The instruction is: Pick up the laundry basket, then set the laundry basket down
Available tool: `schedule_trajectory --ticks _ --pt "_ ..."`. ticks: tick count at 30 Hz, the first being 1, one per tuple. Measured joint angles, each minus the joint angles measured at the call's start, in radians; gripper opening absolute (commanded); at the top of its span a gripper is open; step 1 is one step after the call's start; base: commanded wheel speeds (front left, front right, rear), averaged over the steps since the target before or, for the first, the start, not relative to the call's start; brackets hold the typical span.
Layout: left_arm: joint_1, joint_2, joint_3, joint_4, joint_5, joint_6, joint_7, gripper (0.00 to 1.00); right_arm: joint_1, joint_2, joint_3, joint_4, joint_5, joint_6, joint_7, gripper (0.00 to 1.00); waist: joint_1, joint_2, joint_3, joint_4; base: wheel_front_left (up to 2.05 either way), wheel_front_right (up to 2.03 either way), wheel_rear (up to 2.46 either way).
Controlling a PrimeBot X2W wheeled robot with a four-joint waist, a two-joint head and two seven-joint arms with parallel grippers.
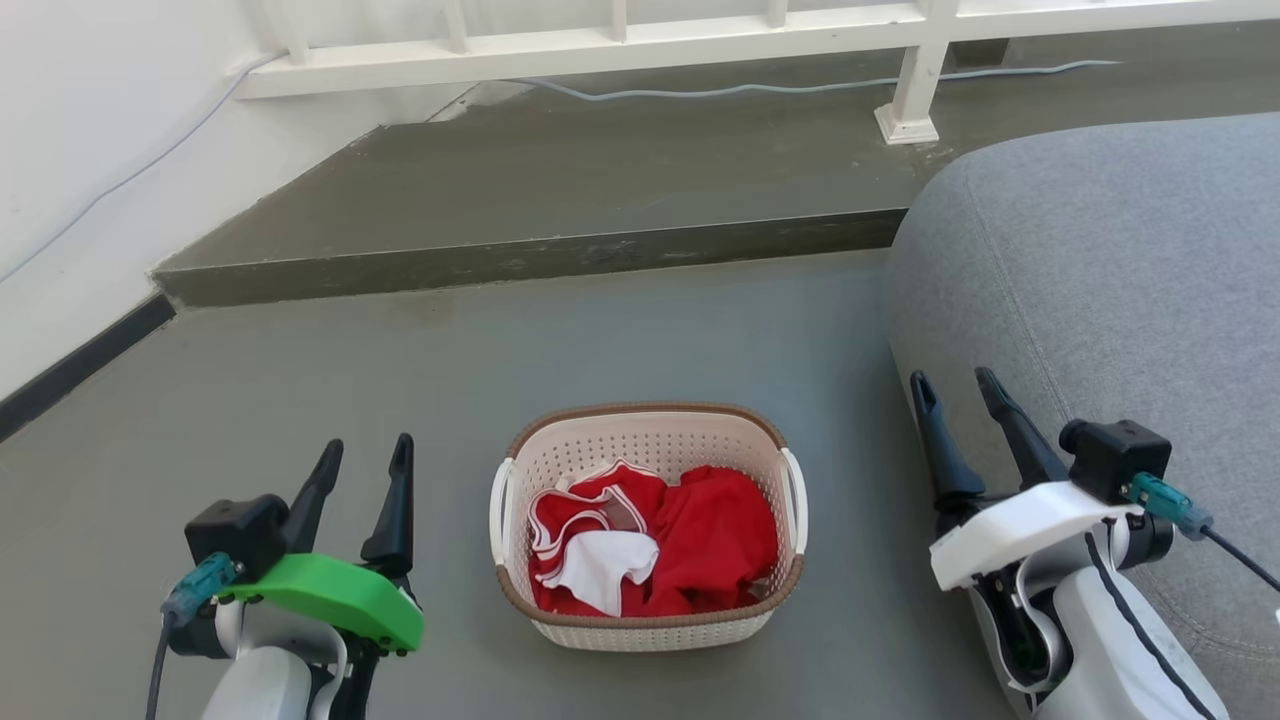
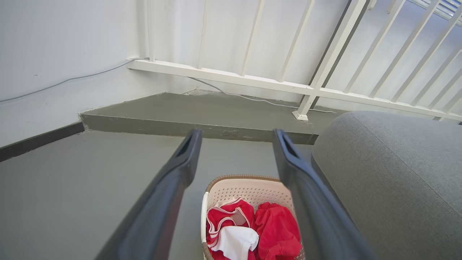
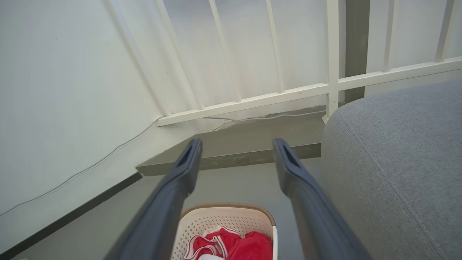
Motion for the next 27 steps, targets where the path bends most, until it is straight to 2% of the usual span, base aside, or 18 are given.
schedule_trajectory --ticks 15,27 --pt "0.058 -0.021 0.047 -0.098 0.033 0.000 0.000 1.00 0.061 0.004 -0.031 -0.073 -0.042 -0.002 0.000 1.00 0.0000 0.0000 -0.005 -0.005 0.00 0.00 0.00" --pt "0.095 -0.024 0.051 -0.109 0.058 0.000 0.000 1.00 0.084 0.006 -0.044 -0.088 -0.056 -0.001 0.000 1.00 0.0000 0.0000 -0.007 -0.004 0.00 0.00 0.00"
